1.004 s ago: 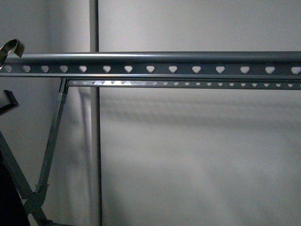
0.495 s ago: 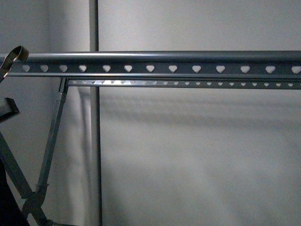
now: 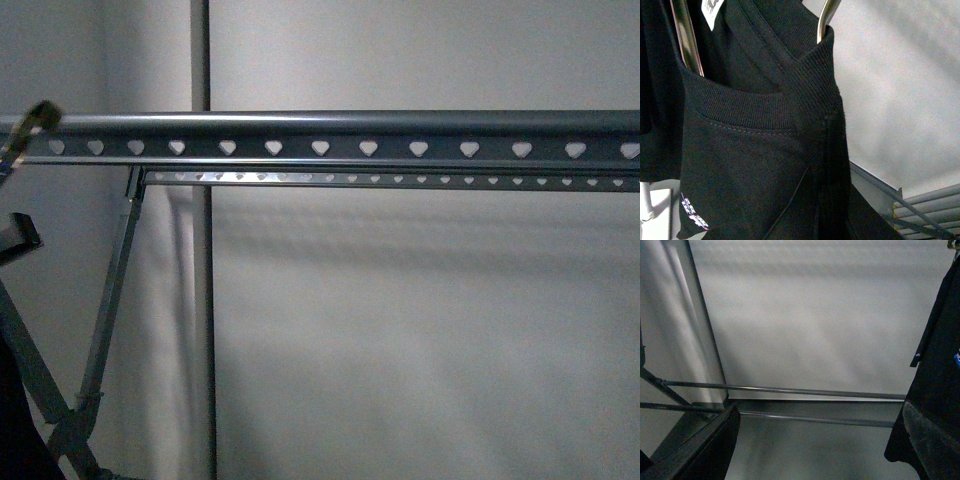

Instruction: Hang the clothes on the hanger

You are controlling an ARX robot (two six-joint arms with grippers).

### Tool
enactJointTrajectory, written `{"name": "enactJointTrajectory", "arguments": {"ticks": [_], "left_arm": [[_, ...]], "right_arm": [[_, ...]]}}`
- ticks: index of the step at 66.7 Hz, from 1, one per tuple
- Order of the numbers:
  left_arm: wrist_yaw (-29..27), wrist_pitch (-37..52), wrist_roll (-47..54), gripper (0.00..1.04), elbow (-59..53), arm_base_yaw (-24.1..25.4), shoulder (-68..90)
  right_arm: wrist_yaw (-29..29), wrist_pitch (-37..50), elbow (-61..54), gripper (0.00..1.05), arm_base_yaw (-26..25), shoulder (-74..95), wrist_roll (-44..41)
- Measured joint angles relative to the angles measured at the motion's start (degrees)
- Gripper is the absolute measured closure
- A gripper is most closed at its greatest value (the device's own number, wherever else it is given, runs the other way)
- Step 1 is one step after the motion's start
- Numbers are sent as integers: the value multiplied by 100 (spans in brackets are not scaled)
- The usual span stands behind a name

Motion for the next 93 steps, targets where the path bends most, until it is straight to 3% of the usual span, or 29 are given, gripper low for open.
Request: {"name": "enactJointTrajectory", "arguments": {"ticks": [11,26,46,59,69,84,93], "left_arm": [[2938,577,1716,100,-179,13,-109],[3753,-4,2787,100,444,-101,376],[5919,-2205,5595,100,1899,127,1537],[6551,-4459,8067,100,3331,234,2498],[6293,-6478,9423,100,4601,162,3228],[5794,-5897,10227,100,5945,-278,3954],[5501,-6011,10435,100,6496,-553,4127]], "right_arm": [[-9,0,0,7,2,0,0],[4,0,0,7,2,0,0],[2,0,0,7,2,0,0],[4,0,0,7,2,0,0],[2,0,0,7,2,0,0],[2,0,0,7,2,0,2],[2,0,0,7,2,0,0]]}}
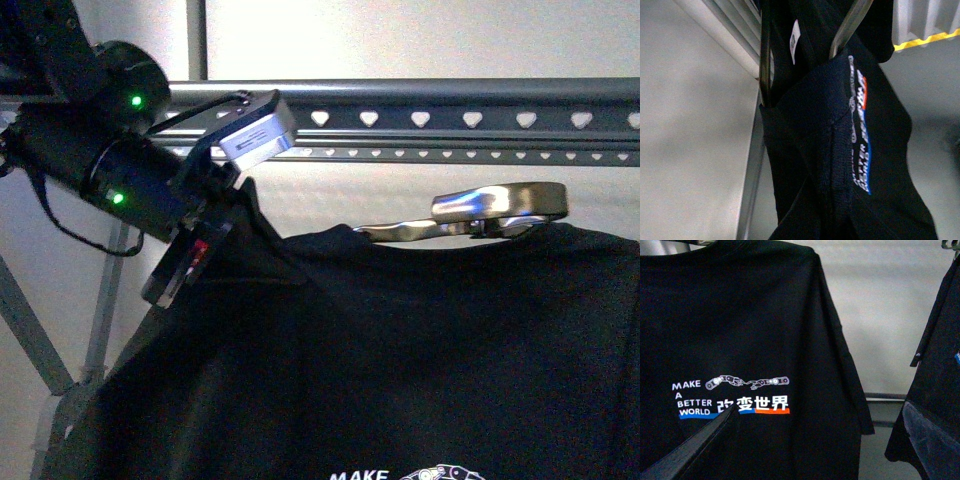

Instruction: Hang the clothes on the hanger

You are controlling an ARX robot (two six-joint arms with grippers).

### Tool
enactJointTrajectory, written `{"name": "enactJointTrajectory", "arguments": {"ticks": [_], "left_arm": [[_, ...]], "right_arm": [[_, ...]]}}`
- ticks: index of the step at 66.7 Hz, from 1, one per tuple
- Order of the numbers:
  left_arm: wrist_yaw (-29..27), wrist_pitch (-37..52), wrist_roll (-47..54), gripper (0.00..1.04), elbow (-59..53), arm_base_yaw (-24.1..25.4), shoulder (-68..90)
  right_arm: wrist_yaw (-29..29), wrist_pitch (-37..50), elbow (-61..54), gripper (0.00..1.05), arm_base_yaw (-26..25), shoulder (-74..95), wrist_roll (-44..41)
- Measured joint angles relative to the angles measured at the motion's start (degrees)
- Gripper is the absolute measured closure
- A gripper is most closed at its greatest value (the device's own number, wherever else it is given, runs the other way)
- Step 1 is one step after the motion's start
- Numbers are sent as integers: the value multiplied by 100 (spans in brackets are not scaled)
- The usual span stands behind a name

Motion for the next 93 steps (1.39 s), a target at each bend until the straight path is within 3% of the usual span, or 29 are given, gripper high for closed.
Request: {"name": "enactJointTrajectory", "arguments": {"ticks": [8,35,38,39,42,48,50,54,64,82,85,93], "left_arm": [[-136,387,264,100,28,-144,0],[-166,404,310,100,28,-142,0],[-166,404,310,100,28,-142,0],[-168,404,313,100,28,-142,0],[-173,404,313,100,28,-138,0],[-179,407,323,100,28,-151,0],[-184,407,323,100,28,-149,0],[-205,407,330,100,28,-122,0],[-210,407,339,100,28,-111,0],[-208,407,341,100,28,-122,0],[-208,407,341,100,28,-122,0],[-205,407,341,100,28,-122,0]], "right_arm": [[0,0,0,7,0,0,0],[-9,-4,2,7,-9,4,4],[-592,-90,50,7,-168,107,264],[-1115,-105,101,7,-369,254,476],[-1932,-13,208,7,-745,584,796],[-3921,791,914,7,-1996,1950,1261],[-4277,1071,1235,7,-2146,2382,1019],[-4472,1259,1821,7,-2092,3058,306],[-4444,979,2855,7,-1663,4264,-1860],[-3497,256,4450,7,-774,6363,-6719],[-3283,282,4767,7,-651,6701,-7243],[-2953,280,5386,7,-527,7318,-7600]]}}
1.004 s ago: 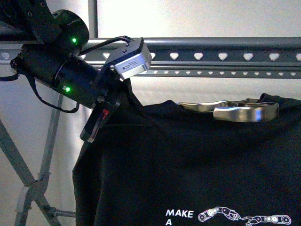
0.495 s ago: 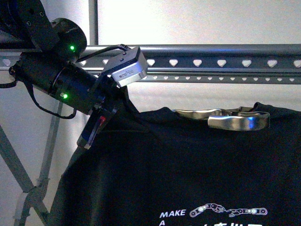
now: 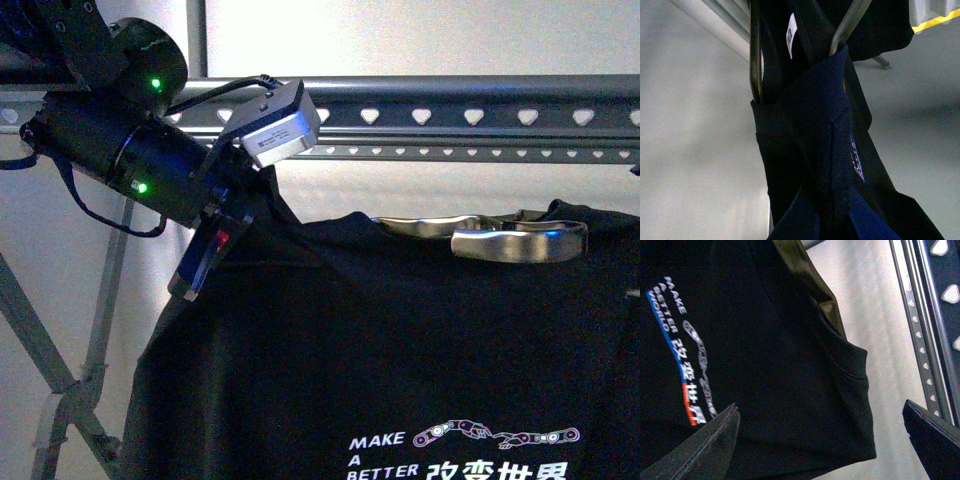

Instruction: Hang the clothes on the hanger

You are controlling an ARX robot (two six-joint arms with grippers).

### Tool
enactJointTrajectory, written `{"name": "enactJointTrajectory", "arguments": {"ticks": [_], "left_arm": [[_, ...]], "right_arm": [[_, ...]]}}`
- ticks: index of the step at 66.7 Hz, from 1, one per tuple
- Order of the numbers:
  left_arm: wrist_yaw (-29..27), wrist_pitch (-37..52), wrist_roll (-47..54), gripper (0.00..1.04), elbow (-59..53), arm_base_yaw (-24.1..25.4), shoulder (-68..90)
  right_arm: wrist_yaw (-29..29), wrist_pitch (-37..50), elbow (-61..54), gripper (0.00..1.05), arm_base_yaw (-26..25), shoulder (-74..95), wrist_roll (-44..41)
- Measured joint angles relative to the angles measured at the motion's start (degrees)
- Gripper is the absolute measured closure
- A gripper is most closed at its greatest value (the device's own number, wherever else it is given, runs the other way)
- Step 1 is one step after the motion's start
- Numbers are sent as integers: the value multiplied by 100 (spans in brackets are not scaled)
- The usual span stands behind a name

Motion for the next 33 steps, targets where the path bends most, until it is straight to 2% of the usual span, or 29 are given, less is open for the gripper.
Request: {"name": "enactJointTrajectory", "arguments": {"ticks": [12,17,22,25,33], "left_arm": [[0,0,0,100,0,0,0],[-2,0,2,100,0,0,0],[-2,0,2,100,0,0,0],[-2,0,2,100,0,0,0],[-2,0,2,100,0,0,0]], "right_arm": [[262,-17,562,8,11,599,24],[330,68,723,13,33,855,151],[426,223,855,14,74,1078,286],[455,289,931,18,96,1189,365],[599,511,1189,37,184,1558,636]]}}
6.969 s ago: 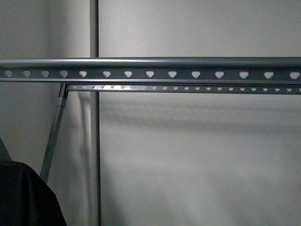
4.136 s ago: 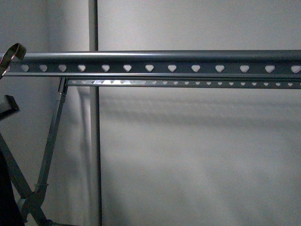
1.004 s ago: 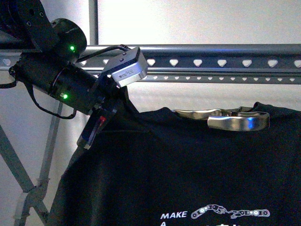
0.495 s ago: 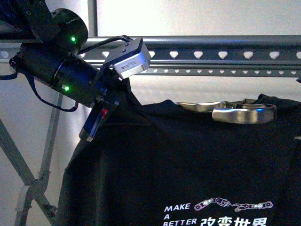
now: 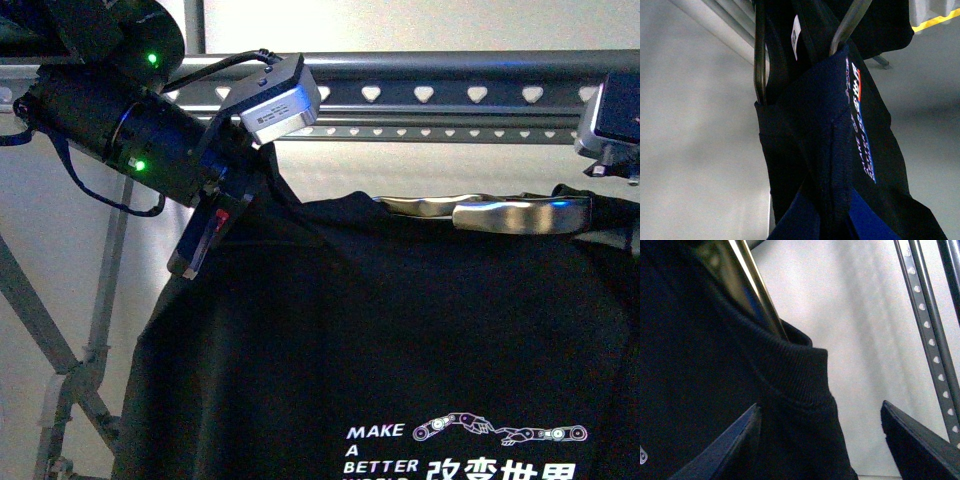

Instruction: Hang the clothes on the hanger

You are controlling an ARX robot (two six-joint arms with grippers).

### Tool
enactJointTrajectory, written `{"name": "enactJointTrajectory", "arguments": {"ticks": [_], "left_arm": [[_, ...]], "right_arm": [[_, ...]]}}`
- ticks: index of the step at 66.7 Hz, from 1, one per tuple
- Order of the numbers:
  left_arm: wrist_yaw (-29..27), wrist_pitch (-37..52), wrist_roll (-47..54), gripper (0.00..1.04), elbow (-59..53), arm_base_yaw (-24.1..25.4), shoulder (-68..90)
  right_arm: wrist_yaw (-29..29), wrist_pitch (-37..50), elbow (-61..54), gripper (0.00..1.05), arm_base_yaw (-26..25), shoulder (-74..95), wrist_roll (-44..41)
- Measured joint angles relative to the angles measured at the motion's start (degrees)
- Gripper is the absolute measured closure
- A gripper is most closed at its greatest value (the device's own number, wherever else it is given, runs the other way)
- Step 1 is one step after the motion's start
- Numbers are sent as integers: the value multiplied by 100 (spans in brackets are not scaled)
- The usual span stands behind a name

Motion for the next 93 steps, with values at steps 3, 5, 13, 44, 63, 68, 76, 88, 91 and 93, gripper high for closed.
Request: {"name": "enactJointTrajectory", "arguments": {"ticks": [3,5,13,44,63,68,76,88,91,93], "left_arm": [[0,0,0,100,0,0,0],[0,0,0,100,0,0,0],[0,0,0,100,0,0,0],[74,15,39,87,0,-15,0],[136,35,37,31,24,-11,-2],[151,37,37,21,31,-11,-4],[146,39,37,5,39,-13,-4],[140,39,37,6,39,-11,-4],[138,37,37,7,39,-11,-4],[136,39,37,7,39,-11,-4]], "right_arm": [[72,83,77,44,26,116,109],[114,105,131,49,39,195,179],[216,219,177,67,50,396,317],[-203,708,-542,101,-278,254,205],[-1421,-369,-1167,101,-887,-1108,1270],[-1794,-748,-1167,101,-1110,-1351,1552],[-2168,-1683,-1163,101,-1519,-1598,1582],[-2155,-2828,-1370,101,-2103,-1532,1080],[-2181,-2833,-1517,101,-2245,-1473,1078],[-2216,-2828,-1582,101,-2310,-1447,1095]]}}
